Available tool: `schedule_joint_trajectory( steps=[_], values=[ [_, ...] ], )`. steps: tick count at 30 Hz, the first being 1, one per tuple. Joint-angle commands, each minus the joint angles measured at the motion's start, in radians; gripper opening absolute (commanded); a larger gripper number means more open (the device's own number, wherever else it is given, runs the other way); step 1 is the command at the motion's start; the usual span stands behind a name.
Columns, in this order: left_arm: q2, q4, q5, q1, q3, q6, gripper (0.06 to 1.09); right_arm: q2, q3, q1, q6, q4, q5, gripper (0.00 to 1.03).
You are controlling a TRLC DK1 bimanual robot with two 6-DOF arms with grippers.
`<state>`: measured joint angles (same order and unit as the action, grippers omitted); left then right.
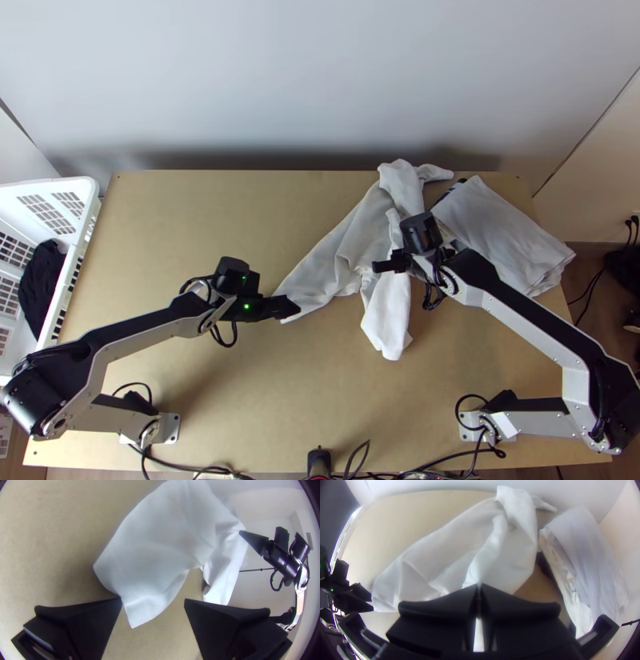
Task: Fold the t-shirt
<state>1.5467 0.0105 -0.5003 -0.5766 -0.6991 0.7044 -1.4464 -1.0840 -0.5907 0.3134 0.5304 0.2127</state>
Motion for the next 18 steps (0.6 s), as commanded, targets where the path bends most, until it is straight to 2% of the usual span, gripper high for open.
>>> schedule_joint_trajectory(
  steps=[1, 2, 3, 8, 12, 16, 18],
  values=[
    [0.020, 0.008, 0.008, 0.007, -0.014, -0.010, 0.48, -0.002, 0.015, -0.009, 0.000, -0.020, 0.001, 0.03],
    [0.013, 0.046, 0.025, 0.020, -0.007, 0.014, 0.22, -0.002, 0.015, -0.009, 0.000, -0.026, 0.001, 0.03],
    [0.004, 0.095, 0.059, 0.029, 0.010, 0.046, 0.08, 0.000, 0.013, -0.009, 0.000, -0.030, 0.001, 0.03],
    [-0.073, 0.120, 0.060, 0.092, -0.007, 0.033, 0.09, 0.049, -0.037, 0.005, 0.004, -0.086, -0.001, 0.03],
    [-0.240, 0.009, 0.040, 0.185, -0.169, 0.056, 0.09, 0.172, -0.086, 0.003, 0.001, -0.241, -0.009, 0.03],
    [-0.350, -0.018, 0.040, 0.327, -0.404, 0.124, 0.09, 0.262, -0.229, 0.008, 0.087, -0.297, -0.165, 0.03],
    [-0.376, -0.032, 0.042, 0.383, -0.511, 0.132, 0.09, 0.279, -0.301, 0.012, 0.110, -0.297, -0.202, 0.03]
  ],
)
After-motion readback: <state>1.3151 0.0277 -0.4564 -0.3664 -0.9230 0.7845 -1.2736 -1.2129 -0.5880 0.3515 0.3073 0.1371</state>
